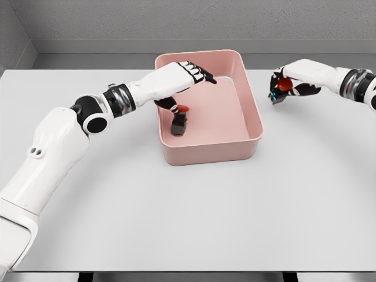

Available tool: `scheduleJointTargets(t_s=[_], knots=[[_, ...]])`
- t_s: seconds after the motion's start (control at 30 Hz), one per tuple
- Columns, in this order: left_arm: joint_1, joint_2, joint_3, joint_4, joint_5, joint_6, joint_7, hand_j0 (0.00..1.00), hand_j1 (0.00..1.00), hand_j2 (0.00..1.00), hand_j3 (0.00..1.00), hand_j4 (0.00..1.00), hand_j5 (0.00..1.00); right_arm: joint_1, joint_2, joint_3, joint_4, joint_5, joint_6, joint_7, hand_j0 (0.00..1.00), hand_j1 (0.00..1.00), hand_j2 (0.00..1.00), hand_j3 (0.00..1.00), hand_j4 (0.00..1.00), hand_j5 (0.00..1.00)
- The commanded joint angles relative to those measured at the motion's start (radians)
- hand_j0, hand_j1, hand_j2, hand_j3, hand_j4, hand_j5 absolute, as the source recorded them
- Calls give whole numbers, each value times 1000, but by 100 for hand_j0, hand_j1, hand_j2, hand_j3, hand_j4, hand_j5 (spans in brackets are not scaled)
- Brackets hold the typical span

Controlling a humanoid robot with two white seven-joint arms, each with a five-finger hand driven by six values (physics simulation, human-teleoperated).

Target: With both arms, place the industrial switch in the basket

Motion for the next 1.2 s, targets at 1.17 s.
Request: scheduleJointTargets(t_s=[1.17], knots=[[129,741,-90,-514,301,1,5,100,100,100,100,100,100,-89,-84,-75,-313,-8,-25,176,43,43,43,43,43,43]])
